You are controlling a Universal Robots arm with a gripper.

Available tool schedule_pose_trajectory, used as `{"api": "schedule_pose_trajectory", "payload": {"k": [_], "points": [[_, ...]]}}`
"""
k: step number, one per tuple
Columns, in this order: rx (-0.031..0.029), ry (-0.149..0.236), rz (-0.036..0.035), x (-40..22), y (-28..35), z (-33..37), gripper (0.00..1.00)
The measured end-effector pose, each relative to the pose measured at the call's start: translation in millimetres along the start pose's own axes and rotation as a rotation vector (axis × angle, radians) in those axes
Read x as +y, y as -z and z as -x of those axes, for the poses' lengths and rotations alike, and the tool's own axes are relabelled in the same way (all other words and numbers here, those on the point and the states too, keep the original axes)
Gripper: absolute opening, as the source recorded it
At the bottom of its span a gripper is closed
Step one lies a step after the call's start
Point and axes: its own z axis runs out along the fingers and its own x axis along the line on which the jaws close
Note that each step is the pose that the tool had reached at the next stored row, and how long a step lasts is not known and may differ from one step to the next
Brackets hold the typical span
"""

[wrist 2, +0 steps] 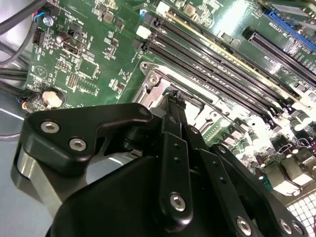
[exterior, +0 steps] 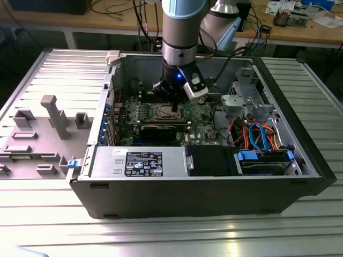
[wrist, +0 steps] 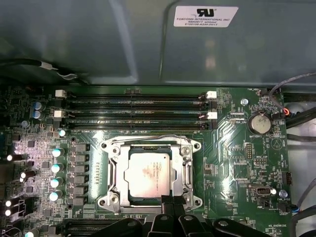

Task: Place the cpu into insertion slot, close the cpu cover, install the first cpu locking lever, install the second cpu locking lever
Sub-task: 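Install the second cpu locking lever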

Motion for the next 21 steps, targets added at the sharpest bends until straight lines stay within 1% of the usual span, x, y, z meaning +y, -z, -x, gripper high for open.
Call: {"api": "schedule_pose_trajectory", "payload": {"k": [9, 18, 21], "points": [[0.0001, 0.0, -0.0002, -0.6, 0.2, -0.7, 0.11], [0.0001, 0.0, -0.0003, -4.1, 0.5, -0.7, 0.11], [0.0002, 0.0, -0.0003, -4.2, 0.6, -0.7, 0.11]]}}
